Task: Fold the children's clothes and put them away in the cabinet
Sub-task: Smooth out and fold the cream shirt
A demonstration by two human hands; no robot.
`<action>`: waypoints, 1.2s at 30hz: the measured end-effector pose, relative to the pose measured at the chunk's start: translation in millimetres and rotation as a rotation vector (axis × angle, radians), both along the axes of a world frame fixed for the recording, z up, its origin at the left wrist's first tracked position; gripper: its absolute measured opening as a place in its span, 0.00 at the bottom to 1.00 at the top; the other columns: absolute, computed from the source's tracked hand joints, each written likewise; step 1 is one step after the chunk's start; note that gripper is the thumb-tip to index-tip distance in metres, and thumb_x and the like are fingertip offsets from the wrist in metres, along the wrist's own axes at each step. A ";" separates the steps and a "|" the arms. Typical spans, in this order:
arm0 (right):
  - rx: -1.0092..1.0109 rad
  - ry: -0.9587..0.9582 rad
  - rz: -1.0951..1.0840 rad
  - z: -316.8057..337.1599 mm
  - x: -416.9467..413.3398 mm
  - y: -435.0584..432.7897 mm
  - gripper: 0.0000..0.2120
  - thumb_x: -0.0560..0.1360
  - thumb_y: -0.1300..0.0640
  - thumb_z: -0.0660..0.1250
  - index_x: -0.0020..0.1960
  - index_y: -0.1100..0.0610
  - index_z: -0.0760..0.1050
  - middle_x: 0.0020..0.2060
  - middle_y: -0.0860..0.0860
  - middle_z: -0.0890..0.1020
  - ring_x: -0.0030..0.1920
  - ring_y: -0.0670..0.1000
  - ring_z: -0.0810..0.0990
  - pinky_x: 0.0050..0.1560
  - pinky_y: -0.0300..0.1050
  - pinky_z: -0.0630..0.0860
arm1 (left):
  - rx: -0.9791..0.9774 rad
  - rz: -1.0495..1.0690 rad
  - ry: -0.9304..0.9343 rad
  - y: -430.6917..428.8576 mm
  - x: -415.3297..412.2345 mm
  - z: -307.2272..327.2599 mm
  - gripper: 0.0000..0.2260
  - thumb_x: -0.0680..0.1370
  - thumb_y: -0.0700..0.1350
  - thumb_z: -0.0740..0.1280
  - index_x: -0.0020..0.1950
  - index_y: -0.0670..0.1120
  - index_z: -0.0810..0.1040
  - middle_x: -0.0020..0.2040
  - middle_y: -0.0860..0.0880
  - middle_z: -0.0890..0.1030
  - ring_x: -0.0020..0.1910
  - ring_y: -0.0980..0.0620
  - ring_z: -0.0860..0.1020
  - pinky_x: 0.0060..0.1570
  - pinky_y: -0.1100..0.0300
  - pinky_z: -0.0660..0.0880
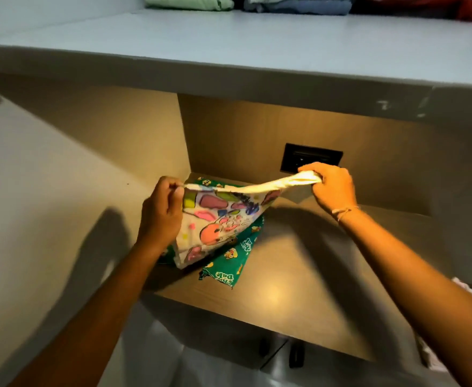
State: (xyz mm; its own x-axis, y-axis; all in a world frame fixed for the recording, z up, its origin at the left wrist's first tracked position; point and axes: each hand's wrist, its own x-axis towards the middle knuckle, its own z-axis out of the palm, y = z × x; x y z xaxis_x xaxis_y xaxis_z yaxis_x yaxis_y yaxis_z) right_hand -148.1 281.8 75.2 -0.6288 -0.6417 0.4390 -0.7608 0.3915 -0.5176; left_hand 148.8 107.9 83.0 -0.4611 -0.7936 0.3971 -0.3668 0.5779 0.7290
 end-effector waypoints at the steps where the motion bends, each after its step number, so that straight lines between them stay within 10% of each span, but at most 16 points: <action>1: 0.033 0.009 -0.044 10.5 -10.6 4.3 0.21 0.68 0.68 0.64 0.54 0.51 0.83 0.49 0.54 0.86 0.51 0.58 0.82 0.51 0.48 0.77 | 0.040 -0.022 -0.029 -13.2 -23.9 3.0 0.06 0.82 0.44 0.59 0.54 0.43 0.73 0.43 0.47 0.79 0.38 0.52 0.77 0.34 0.65 0.72; 4: 0.058 0.017 -0.140 40.4 -44.9 20.4 0.19 0.69 0.69 0.63 0.54 0.54 0.83 0.51 0.57 0.85 0.53 0.61 0.81 0.53 0.48 0.76 | 0.072 -0.065 -0.072 -43.1 -92.2 18.6 0.07 0.81 0.44 0.60 0.53 0.45 0.76 0.50 0.43 0.81 0.48 0.45 0.78 0.43 0.56 0.72; 10: -0.034 0.217 -0.519 80.0 -70.3 85.7 0.19 0.69 0.56 0.55 0.49 0.60 0.81 0.46 0.60 0.84 0.49 0.64 0.81 0.44 0.51 0.77 | 0.067 -0.322 0.275 2.1 -145.9 84.8 0.09 0.81 0.36 0.58 0.45 0.47 0.70 0.40 0.56 0.71 0.38 0.64 0.72 0.38 0.76 0.67; 13: -0.111 0.237 -0.362 71.2 -30.7 139.3 0.23 0.68 0.58 0.54 0.56 0.53 0.82 0.51 0.57 0.85 0.53 0.59 0.82 0.53 0.52 0.79 | -0.158 -0.440 0.326 29.6 -122.6 68.9 0.09 0.80 0.35 0.60 0.46 0.47 0.74 0.41 0.54 0.74 0.39 0.66 0.72 0.41 0.75 0.66; 18: 0.174 0.060 -0.303 -35.0 47.2 221.3 0.23 0.72 0.67 0.63 0.60 0.45 0.79 0.46 0.55 0.86 0.41 0.58 0.83 0.43 0.52 0.82 | -0.279 -0.567 -0.165 61.4 -60.0 -45.5 0.06 0.80 0.45 0.61 0.52 0.47 0.77 0.43 0.49 0.79 0.39 0.54 0.76 0.37 0.68 0.69; 21: 0.457 -0.112 -0.118 -97.2 80.7 250.9 0.25 0.71 0.66 0.68 0.62 0.42 0.76 0.56 0.51 0.83 0.54 0.56 0.83 0.53 0.50 0.80 | -0.258 -0.766 -0.437 72.1 -32.7 -113.1 0.19 0.80 0.59 0.55 0.46 0.48 0.79 0.45 0.50 0.80 0.44 0.56 0.74 0.43 0.55 0.77; 24: 0.740 -0.269 0.100 -111.4 94.9 264.1 0.31 0.71 0.56 0.64 0.72 0.42 0.65 0.73 0.41 0.62 0.75 0.46 0.57 0.73 0.46 0.57 | -0.285 -0.777 -0.566 76.0 -20.0 -140.3 0.13 0.76 0.59 0.59 0.45 0.55 0.80 0.50 0.55 0.81 0.53 0.56 0.74 0.51 0.47 0.75; 30: 0.520 -0.363 0.023 -89.1 83.4 216.7 0.29 0.75 0.45 0.57 0.75 0.44 0.58 0.76 0.44 0.61 0.77 0.49 0.55 0.75 0.48 0.53 | -0.124 -0.515 -0.565 57.9 -72.9 -146.4 0.27 0.78 0.63 0.52 0.74 0.52 0.64 0.75 0.48 0.65 0.75 0.46 0.61 0.71 0.41 0.60; 36: 0.738 -0.184 -0.097 -146.8 52.1 161.0 0.36 0.76 0.32 0.43 0.79 0.48 0.42 0.79 0.51 0.42 0.78 0.55 0.39 0.75 0.54 0.36 | -0.217 -0.349 -0.837 4.1 -60.5 -173.9 0.38 0.75 0.69 0.36 0.79 0.49 0.51 0.79 0.47 0.51 0.78 0.45 0.47 0.75 0.44 0.45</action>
State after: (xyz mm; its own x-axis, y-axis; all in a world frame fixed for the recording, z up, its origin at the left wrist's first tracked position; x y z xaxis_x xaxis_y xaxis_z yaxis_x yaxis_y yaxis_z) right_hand -96.0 442.8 -71.7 -0.7187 -0.6663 -0.1989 -0.6325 0.7452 -0.2110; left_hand 88.3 112.0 -90.9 -0.8624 -0.5038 -0.0493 -0.5043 0.8469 0.1688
